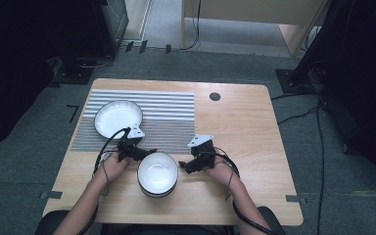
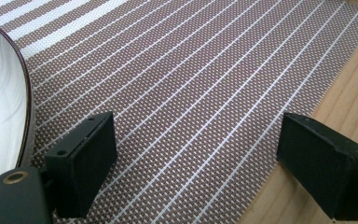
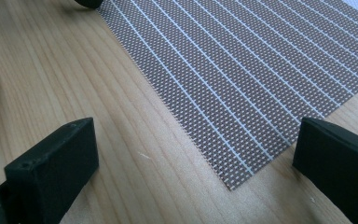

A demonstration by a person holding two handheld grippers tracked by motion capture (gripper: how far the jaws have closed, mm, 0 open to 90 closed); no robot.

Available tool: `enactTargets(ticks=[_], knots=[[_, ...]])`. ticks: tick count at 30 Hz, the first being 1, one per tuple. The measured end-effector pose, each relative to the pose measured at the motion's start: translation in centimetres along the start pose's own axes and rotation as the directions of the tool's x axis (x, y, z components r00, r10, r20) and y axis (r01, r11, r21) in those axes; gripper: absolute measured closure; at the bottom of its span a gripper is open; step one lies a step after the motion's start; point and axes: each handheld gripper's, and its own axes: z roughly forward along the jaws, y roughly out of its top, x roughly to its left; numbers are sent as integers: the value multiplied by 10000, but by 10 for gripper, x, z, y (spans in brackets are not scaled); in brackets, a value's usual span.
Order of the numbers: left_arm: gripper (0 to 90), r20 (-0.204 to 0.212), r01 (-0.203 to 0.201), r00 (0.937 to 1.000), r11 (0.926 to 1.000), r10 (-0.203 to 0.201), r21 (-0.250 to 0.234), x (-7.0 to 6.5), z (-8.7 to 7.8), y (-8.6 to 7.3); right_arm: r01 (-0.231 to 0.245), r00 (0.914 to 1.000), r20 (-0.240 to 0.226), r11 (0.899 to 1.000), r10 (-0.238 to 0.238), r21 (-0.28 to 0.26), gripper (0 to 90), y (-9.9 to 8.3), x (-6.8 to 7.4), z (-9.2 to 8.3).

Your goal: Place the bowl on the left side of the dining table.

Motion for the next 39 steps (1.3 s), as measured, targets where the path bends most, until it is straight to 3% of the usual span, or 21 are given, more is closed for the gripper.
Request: enactTargets(ticks=[5,10,29,39], knots=[[114,-28,25,10000,10000,-25,0,0,0,0,-10,10000,-2,10000,10,-12,0,0,0,0],[102,-403,383,9985,9993,-383,1,-5,1,1,-16,10000,-4,10000,16,-11,0,0,0,0],[101,-489,488,9976,9988,-488,-23,-6,1,1,-3,10000,21,10000,3,0,0,0,0,0],[89,-547,573,9969,9983,-564,142,-7,3,4,-351,9988,355,9994,350,5,0,1,0,1]])
